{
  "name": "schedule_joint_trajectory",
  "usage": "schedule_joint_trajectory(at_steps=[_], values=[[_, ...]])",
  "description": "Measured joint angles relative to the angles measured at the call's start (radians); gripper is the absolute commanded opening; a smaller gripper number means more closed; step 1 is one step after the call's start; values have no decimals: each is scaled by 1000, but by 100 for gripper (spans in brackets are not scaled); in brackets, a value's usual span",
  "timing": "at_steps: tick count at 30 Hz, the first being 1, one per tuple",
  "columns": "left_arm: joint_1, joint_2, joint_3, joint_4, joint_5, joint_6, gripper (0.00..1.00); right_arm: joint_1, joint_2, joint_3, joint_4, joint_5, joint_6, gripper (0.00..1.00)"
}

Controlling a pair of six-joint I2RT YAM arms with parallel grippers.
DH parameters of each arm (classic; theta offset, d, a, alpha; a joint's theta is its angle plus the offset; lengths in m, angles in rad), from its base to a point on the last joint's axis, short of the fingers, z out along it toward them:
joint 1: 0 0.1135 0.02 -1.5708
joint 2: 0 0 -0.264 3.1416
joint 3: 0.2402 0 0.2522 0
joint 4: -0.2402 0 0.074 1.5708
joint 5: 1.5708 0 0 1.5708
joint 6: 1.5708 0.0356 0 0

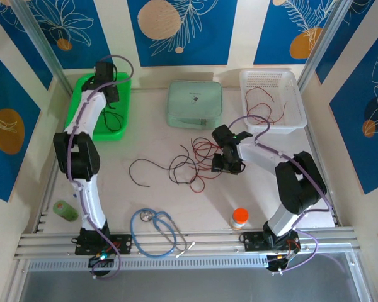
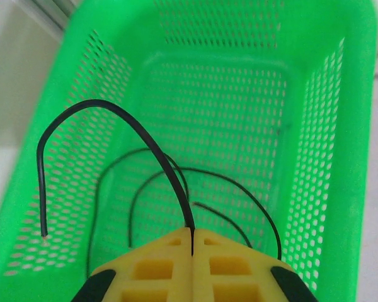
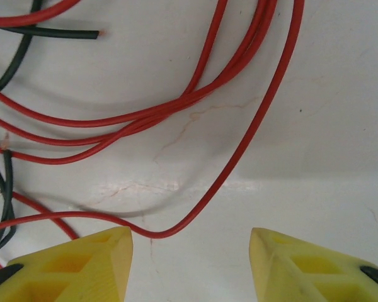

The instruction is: Untangle the cables

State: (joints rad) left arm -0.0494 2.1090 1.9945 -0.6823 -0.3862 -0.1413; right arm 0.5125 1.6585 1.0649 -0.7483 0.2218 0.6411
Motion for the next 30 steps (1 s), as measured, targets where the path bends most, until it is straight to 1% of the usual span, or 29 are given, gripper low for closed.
schedule_joint_trajectory(at_steps=[2,4,6,9,12,15,18,21,22,25,30], values=[[1,16,-24,16,17,-7,40,-1,22,0,5,1,8,52],[1,21,-41,27,34,-13,53,-1,48,0,19,5,17,51],[2,20,-45,39,50,-11,62,-1,68,0,37,10,27,50],[2,2,-46,58,79,-11,70,-1,90,1,64,19,47,46],[2,-43,-47,63,110,-8,75,-1,105,2,79,31,68,40],[2,-115,-47,63,140,-6,77,-1,106,2,73,42,86,31],[2,-203,-46,61,173,-7,78,-3,106,-2,66,55,100,20],[2,-286,-46,54,208,-7,78,-5,101,-8,59,72,110,4],[1,-315,-47,49,222,-9,78,-6,99,-11,56,76,108,0],[-1,-400,-85,46,257,-18,78,-7,91,-14,60,78,114,0],[-3,-557,-262,47,320,-74,78,-7,43,-13,69,79,96,0]])
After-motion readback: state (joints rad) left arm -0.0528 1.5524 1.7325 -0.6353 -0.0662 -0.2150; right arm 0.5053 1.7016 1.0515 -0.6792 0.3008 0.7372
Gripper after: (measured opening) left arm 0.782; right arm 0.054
